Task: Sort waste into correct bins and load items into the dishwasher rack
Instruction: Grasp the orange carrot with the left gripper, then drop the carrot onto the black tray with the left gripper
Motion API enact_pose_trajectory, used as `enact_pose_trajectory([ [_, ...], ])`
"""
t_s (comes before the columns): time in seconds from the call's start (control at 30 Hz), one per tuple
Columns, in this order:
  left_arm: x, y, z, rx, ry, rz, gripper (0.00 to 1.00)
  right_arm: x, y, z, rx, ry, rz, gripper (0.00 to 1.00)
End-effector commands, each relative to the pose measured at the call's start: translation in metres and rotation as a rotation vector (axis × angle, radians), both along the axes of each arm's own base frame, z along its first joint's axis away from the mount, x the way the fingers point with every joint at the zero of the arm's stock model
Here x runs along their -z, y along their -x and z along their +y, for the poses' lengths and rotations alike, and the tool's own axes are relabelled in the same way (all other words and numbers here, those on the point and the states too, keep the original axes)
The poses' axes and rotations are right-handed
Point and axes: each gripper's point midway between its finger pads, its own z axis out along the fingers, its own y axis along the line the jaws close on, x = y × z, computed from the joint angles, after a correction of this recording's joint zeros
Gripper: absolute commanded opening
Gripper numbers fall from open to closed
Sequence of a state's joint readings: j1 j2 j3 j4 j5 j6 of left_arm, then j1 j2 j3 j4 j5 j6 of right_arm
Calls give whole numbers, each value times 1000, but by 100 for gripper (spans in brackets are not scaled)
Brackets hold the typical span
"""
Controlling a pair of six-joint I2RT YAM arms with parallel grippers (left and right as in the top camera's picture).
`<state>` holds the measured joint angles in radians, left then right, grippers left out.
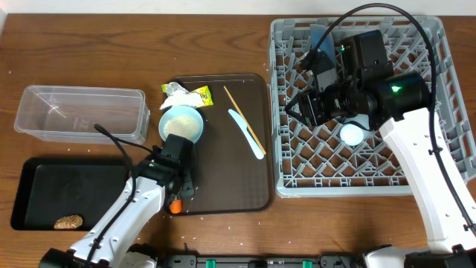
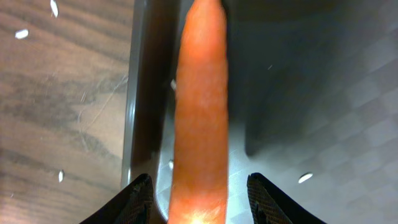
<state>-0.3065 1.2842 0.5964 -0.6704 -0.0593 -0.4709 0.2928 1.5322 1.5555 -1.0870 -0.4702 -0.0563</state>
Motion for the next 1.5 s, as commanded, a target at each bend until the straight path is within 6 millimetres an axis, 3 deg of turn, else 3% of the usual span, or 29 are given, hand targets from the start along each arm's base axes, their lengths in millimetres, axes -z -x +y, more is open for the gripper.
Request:
enact_pose_trajectory([
  [0.0,1,-1,0,-2,2,-3,50,-8,5,2,-15,-2,-27,45],
  [0.37,21,4,-2,0,-1,80,49,-8,5,2,-15,-2,-27,45],
  [0.43,23,3,-3,1,0,83,40,-8,5,2,-15,-1,-27,44],
  [0.5,21,2,-3,1,1,78,21,-8,5,2,-15,-2,-27,44],
  [0.6,17,-4,-5,1,8,57,10,-8,5,2,-15,-2,-27,45],
  [0.8,-9,-16,-8,-8,23,-2,6,-8,5,2,-15,-1,-28,44],
  [0.97,-50,-30,-1,-72,55,-110,6,-8,4,2,-15,-2,-28,45],
  [1.07,-79,-33,20,-181,45,-181,6,-8,4,2,-15,-2,-29,45],
  [1.2,-100,-25,72,-440,-15,-262,6,-8,5,2,-15,-2,-27,45],
  [1.37,-102,-3,135,-789,-77,-271,6,-8,5,2,-15,-1,-27,45],
  [1.47,-96,12,162,-986,-85,-251,6,-8,5,2,-15,-2,-26,45],
])
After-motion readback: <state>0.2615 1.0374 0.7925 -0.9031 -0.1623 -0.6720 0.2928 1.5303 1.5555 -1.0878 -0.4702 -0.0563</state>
